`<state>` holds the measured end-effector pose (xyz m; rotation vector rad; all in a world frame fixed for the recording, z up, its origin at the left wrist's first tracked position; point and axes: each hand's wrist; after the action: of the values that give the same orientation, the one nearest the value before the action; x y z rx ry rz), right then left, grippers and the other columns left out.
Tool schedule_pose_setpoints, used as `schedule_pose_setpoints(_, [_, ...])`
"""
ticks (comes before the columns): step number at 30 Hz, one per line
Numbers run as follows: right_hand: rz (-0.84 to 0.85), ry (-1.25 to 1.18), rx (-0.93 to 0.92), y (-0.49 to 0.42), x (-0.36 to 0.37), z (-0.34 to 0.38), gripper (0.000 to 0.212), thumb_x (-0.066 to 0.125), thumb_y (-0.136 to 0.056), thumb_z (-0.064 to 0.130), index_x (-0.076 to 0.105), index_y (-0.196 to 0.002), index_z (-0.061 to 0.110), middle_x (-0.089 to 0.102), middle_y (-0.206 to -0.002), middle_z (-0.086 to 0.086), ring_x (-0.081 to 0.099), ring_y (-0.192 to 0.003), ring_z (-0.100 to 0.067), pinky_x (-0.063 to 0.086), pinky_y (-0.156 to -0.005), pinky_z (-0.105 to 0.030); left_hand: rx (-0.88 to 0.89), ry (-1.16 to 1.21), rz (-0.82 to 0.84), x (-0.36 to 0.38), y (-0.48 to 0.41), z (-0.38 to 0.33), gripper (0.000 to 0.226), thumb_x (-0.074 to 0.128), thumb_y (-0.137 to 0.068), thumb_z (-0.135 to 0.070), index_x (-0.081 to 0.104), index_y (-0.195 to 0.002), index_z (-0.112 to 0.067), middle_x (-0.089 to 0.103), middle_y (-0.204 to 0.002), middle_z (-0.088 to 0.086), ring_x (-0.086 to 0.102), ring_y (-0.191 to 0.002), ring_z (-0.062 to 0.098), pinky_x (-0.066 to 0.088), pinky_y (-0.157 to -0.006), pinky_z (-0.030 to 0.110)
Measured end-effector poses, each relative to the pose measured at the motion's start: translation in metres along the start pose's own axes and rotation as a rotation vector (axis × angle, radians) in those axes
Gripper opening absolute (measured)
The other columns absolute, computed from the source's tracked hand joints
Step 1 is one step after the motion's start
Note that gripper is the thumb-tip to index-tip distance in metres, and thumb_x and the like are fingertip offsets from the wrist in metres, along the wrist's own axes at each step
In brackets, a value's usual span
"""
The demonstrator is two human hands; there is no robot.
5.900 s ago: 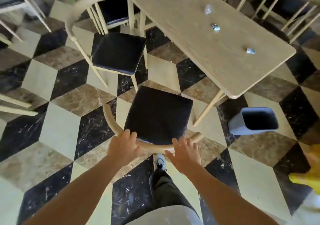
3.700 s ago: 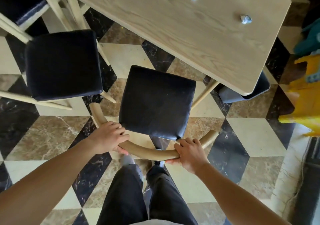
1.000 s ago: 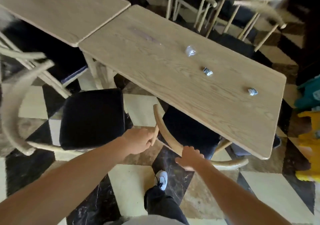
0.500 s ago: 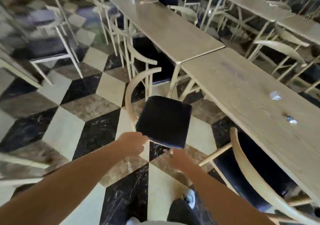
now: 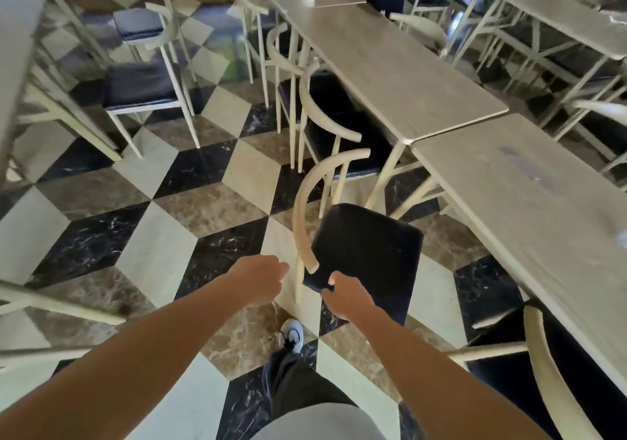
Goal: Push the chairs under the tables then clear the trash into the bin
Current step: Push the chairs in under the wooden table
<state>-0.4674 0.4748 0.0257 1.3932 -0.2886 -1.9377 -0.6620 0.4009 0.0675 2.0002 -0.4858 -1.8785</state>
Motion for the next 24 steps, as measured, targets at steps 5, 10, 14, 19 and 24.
schedule_pose_setpoints(5, [0.019,-0.067,0.025,-0.075,-0.019,0.026,0.040,0.046,-0.096,0.039,0.047,-0.127,0.014,0.060,-0.108,-0.006,0.063,-0.090,-0.026,0.057,-0.079,-0.044,0.064,-0.044,0.025,-0.031,-0.070,0.038,0.022,0.040,-0.102,-0.023,0.049,-0.121,-0.016,0.049,-0.100,0.002,0.056,-0.101,0.024,0.040,-0.074,0.033])
schedule_pose_setpoints(10, [0.078,-0.167,0.088,-0.129,-0.041,0.034,0.045,0.048,-0.095,0.037,0.046,-0.132,0.012,0.057,-0.121,-0.008,0.061,-0.101,-0.026,0.054,-0.084,-0.040,0.173,-0.085,0.003,-0.069,-0.141,0.061,0.025,0.038,-0.105,-0.028,0.051,-0.122,-0.015,0.057,-0.112,0.004,0.055,-0.098,0.021,0.043,-0.076,0.034])
schedule_pose_setpoints(14, [0.077,-0.282,0.143,-0.155,-0.050,0.028,0.043,0.051,-0.097,0.037,0.048,-0.132,0.013,0.060,-0.117,-0.008,0.062,-0.100,-0.026,0.050,-0.077,-0.034,0.252,-0.100,0.016,-0.087,-0.184,0.067,0.026,0.044,-0.105,-0.029,0.055,-0.126,-0.018,0.062,-0.114,0.000,0.059,-0.098,0.017,0.052,-0.084,0.034])
schedule_pose_setpoints(19, [0.099,-0.407,0.191,-0.174,-0.050,0.025,0.045,0.053,-0.097,0.036,0.049,-0.134,0.012,0.062,-0.120,-0.010,0.063,-0.103,-0.028,0.053,-0.084,-0.037,0.455,-0.271,0.103,-0.098,-0.237,0.066,0.016,0.047,-0.102,-0.021,0.053,-0.116,-0.017,0.060,-0.115,0.005,0.059,-0.105,0.022,0.053,-0.087,0.038])
schedule_pose_setpoints(24, [0.131,-0.481,0.250,-0.190,-0.039,0.031,0.048,0.054,-0.096,0.038,0.048,-0.137,0.013,0.062,-0.124,-0.008,0.061,-0.111,-0.026,0.048,-0.085,-0.033,0.574,-0.452,0.193,-0.104,-0.276,0.056,0.019,0.055,-0.094,-0.013,0.052,-0.113,-0.012,0.051,-0.111,0.007,0.053,-0.099,0.024,0.040,-0.070,0.036])
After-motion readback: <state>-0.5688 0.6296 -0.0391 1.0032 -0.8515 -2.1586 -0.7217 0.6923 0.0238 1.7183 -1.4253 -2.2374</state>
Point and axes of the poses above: each hand's wrist, its own y-axis away from the middle knuckle, its own x-axis out of the palm, z = x × y
